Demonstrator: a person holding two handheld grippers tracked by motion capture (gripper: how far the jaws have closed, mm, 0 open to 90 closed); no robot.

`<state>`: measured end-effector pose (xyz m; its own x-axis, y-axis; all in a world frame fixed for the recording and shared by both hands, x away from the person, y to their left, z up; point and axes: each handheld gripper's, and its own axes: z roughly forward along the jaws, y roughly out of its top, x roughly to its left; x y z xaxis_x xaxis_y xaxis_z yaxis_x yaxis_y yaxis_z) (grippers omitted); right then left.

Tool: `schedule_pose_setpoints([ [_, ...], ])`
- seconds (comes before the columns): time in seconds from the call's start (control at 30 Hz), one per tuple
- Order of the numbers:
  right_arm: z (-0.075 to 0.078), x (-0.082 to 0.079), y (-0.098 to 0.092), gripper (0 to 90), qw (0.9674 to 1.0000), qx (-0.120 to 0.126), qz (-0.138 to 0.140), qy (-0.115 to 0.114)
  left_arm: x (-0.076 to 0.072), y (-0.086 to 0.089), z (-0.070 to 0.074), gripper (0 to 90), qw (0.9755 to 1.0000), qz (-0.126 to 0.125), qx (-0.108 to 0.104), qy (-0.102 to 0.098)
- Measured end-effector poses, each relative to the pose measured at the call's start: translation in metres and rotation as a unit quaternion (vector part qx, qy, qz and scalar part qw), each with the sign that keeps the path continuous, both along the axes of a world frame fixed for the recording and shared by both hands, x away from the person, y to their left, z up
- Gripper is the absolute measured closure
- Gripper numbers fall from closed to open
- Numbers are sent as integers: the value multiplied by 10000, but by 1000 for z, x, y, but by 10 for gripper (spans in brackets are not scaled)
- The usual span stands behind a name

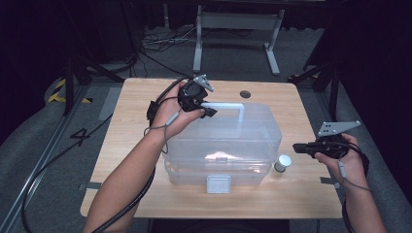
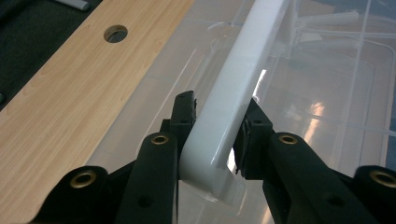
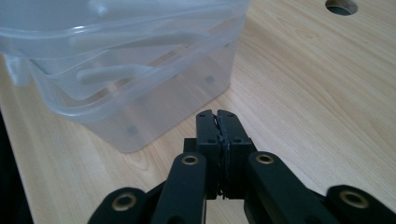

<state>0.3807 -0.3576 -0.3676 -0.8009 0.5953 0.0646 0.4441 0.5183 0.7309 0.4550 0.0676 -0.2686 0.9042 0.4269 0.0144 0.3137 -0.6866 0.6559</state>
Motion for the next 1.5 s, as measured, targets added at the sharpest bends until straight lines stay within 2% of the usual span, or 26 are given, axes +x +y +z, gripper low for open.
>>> schedule_pose_setpoints([
  [0.2, 0, -1, 3, 897, 9999, 6, 100, 106, 5, -3, 5, 720, 9998, 138, 121, 27],
  [0.37, -2, -2, 5, 896, 9997, 93, 105, 199, 10, -3, 6, 719, 9997, 183, 117, 126],
  [0.47, -1, -4, 9, 898, 9990, 263, 286, 231, 11, -4, 7, 717, 9995, 223, 154, 151],
  [0.57, 0, -6, 14, 898, 9983, 317, 429, 227, 12, -4, 7, 717, 9995, 231, 153, 176],
  [0.77, 0, -8, 24, 898, 9952, 581, 780, 98, 13, -4, 7, 715, 9994, 256, 136, 203],
  [0.9, 1, -9, 28, 898, 9933, 670, 938, 64, 14, -4, 7, 715, 9993, 269, 131, 221],
  [0.97, 1, -10, 32, 898, 9910, 750, 1105, 45, 14, -4, 7, 715, 9993, 265, 133, 227],
  [1.0, 1, -10, 32, 898, 9910, 750, 1105, 45, 14, -4, 7, 715, 9993, 265, 133, 227],
  [1.03, 1, -11, 34, 898, 9886, 841, 1247, 50, 14, -4, 7, 715, 9993, 266, 132, 229],
  [1.07, 2, -12, 35, 898, 9876, 885, 1298, 45, 14, -4, 7, 715, 9993, 266, 132, 229],
  [1.2, 1, -12, 38, 898, 9853, 998, 1387, 65, 14, -4, 7, 714, 9993, 259, 135, 233],
  [1.5, -1, -11, 42, 899, 9832, 1117, 1446, 40, 14, -4, 6, 714, 9992, 283, 91, 285],
])
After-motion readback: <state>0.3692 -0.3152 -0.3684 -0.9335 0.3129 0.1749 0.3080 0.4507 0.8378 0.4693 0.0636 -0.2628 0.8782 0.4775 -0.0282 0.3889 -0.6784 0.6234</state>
